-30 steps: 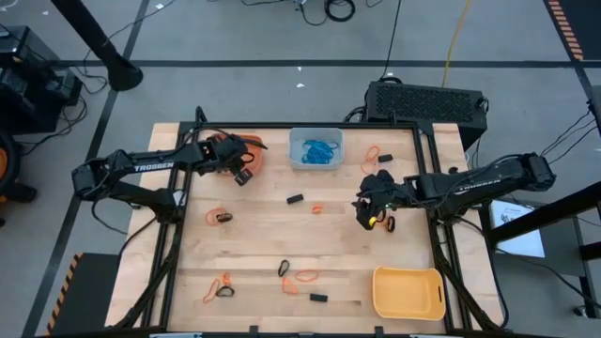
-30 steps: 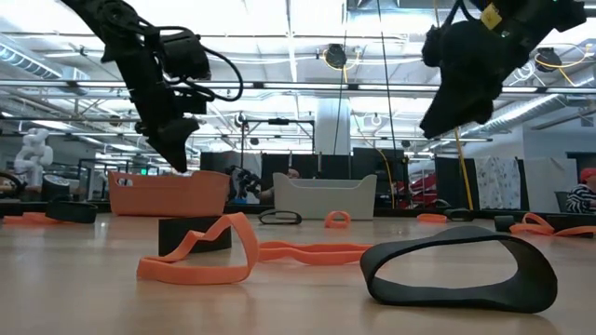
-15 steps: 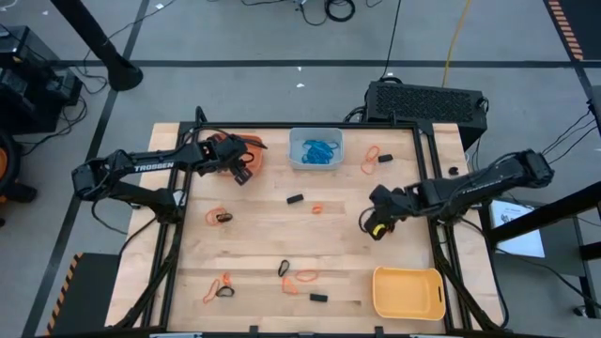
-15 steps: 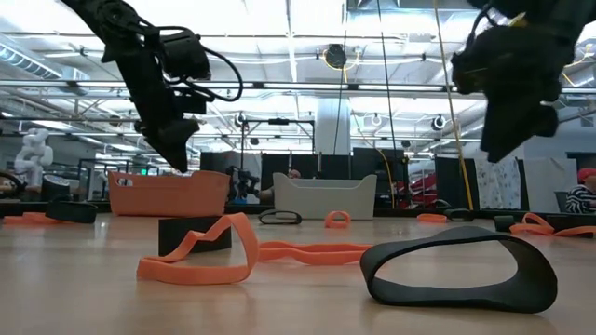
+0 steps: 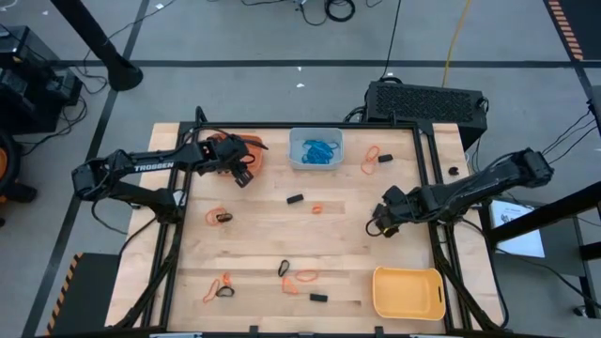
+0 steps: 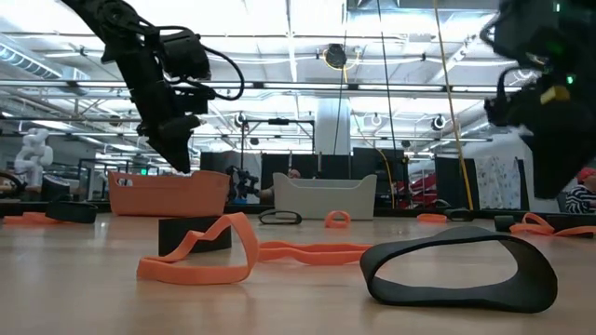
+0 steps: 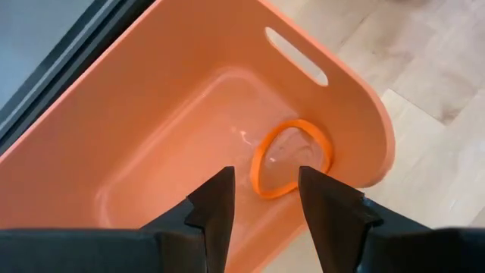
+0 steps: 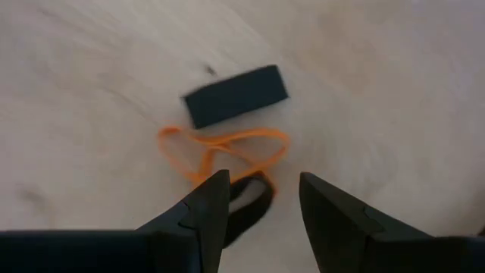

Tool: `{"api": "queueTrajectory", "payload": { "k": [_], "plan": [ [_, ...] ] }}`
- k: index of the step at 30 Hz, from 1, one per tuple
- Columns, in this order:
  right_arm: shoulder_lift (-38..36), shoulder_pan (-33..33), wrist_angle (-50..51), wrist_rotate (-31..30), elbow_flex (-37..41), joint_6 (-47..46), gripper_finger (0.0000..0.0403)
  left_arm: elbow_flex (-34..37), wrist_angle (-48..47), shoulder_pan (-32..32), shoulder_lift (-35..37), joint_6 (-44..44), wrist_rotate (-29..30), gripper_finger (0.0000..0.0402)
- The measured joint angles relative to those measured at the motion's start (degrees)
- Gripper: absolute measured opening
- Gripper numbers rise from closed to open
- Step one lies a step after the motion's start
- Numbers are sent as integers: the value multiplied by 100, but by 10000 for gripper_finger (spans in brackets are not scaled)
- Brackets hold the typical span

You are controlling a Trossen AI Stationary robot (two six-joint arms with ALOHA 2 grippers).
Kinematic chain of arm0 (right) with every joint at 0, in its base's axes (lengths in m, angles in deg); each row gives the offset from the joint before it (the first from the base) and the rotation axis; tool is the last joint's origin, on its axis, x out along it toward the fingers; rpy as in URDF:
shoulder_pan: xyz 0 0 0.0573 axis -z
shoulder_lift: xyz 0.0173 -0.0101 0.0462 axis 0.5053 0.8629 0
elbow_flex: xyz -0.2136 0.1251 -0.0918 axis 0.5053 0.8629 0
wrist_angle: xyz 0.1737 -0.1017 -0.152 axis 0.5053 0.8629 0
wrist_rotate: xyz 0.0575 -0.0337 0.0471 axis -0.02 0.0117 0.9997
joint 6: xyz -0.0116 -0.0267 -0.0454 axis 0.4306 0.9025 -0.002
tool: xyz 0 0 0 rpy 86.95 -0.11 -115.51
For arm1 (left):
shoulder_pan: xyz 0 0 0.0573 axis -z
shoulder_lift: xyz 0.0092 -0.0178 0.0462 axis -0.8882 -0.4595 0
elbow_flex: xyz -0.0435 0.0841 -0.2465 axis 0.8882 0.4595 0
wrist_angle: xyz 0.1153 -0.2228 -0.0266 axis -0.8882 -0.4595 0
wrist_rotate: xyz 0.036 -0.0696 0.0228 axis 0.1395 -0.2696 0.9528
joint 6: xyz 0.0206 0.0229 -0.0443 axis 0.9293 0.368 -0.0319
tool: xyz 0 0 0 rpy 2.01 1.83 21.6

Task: Sort rubber bands into baskets
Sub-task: Put the orange rubberband into the orange bin

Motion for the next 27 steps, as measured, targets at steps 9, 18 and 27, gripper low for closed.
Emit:
{"api": "queueTrajectory", "payload": {
  "k": [9, 18, 27],
  "plan": [
    [0, 229, -609, -27, 332, 469, 153, 0, 30, 0, 0, -9, 0, 156],
    [0, 477, -581, -71, 334, 464, 153, -3, 31, 0, 0, 1, 0, 156],
    [0, 536, -1140, 19, 827, 642, 153, -3, -164, 0, 81, 171, 2, 156]
  ]
}}
